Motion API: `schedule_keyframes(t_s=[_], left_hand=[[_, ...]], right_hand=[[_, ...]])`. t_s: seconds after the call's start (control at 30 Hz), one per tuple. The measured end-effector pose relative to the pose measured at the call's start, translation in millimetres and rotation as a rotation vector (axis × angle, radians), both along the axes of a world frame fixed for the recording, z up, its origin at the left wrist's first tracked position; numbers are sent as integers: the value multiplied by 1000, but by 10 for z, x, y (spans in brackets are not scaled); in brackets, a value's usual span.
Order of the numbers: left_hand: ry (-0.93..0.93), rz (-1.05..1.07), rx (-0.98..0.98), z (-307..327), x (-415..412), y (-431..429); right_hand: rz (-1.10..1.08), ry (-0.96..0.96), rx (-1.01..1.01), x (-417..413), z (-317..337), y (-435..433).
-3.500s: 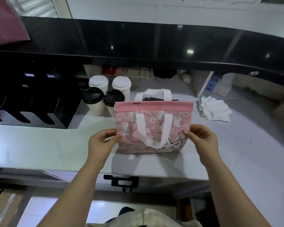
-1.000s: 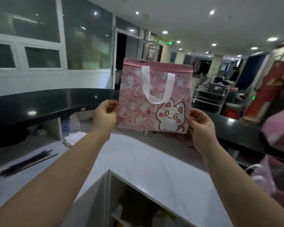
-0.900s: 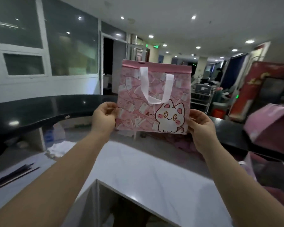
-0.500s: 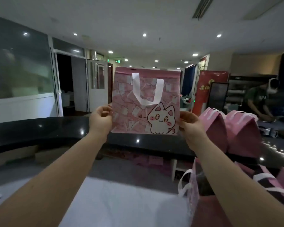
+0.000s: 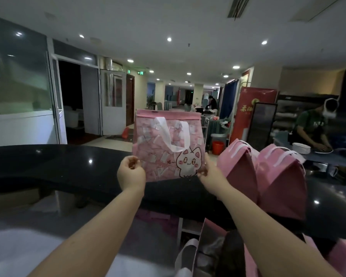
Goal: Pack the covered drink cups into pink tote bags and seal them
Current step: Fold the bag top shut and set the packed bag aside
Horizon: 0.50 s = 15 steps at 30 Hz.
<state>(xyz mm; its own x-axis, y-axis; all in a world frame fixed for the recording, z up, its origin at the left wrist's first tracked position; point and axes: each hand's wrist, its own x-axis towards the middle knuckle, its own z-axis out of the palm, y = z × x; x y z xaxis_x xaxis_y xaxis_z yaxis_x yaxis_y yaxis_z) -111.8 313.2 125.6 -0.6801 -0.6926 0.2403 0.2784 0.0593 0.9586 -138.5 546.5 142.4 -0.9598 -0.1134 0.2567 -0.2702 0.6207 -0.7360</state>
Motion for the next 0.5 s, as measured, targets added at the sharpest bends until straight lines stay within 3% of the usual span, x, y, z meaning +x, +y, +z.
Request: schedule_keyframes(t_s=[0.1, 0.23, 0.5], left_hand=[[-35, 41, -16, -250, -195, 200], [-100, 27, -74, -611, -453, 509], [-103, -414, -143, -1126, -715, 838]], right_hand=[[107, -202, -36, -278, -297, -76], [165, -284, -99, -502, -640, -119], [13, -289, -197, -622, -926, -65]])
